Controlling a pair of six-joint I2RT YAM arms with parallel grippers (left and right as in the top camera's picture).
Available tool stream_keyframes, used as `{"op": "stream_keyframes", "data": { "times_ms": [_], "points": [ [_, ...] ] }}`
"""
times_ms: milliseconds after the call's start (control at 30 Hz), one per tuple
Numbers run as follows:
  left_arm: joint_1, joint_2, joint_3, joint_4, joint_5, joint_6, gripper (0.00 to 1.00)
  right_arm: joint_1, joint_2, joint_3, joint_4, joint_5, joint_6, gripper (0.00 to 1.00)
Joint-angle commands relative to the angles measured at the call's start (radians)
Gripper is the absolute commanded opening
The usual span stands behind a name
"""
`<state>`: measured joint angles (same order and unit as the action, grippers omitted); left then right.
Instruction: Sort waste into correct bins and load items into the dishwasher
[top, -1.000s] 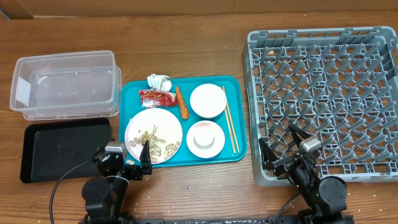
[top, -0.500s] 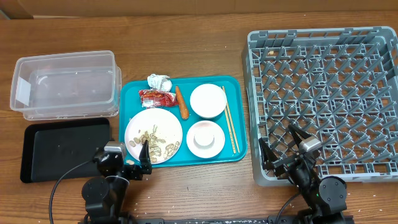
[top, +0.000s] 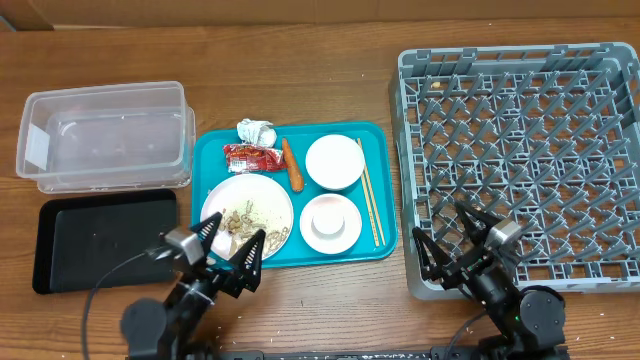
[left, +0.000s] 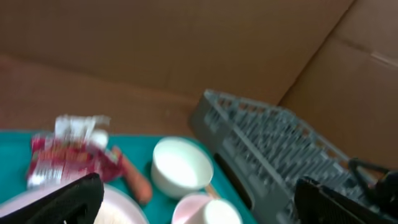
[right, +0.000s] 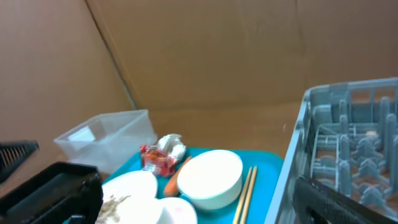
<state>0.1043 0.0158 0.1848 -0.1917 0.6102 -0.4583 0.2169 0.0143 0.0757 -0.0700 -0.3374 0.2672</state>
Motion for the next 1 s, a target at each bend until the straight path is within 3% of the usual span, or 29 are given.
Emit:
{"op": "stream_keyframes", "data": {
  "times_ms": [0,167,367,467,600,767,867,967],
  "points": [
    [-0.006,0.024,0.182,-0.015,-0.054,0.029,1.00,0.004,0.019,0.205,-0.130,0.021,0.074,1.00],
    [-0.006,0.250,0.509,-0.362,-0.095,0.145,1.00,0.004,0.223,0.578,-0.566,0.203,0.073,1.00],
    [-0.007,0.626,0.933,-0.720,-0.173,0.212,1.00,0.005,0.586,0.958,-0.875,0.237,0.014,1.00],
    [-0.007,0.780,1.083,-0.901,-0.164,0.212,1.00,0.004,0.705,1.040,-0.902,0.164,0.018,1.00],
    [-0.007,0.933,1.111,-1.063,-0.183,0.196,1.00,0.005,0.815,1.049,-0.875,0.060,0.023,1.00],
    [-0.008,1.073,1.111,-1.132,-0.130,0.200,1.00,0.034,0.932,1.050,-0.913,0.045,0.111,1.00],
    [-0.008,1.126,1.118,-1.143,-0.148,0.208,0.91,0.135,1.004,1.050,-0.927,0.050,0.131,1.00],
    [-0.005,1.155,1.200,-1.145,-0.205,0.182,0.98,0.322,1.120,1.049,-0.935,0.131,0.182,1.00]
  ]
}}
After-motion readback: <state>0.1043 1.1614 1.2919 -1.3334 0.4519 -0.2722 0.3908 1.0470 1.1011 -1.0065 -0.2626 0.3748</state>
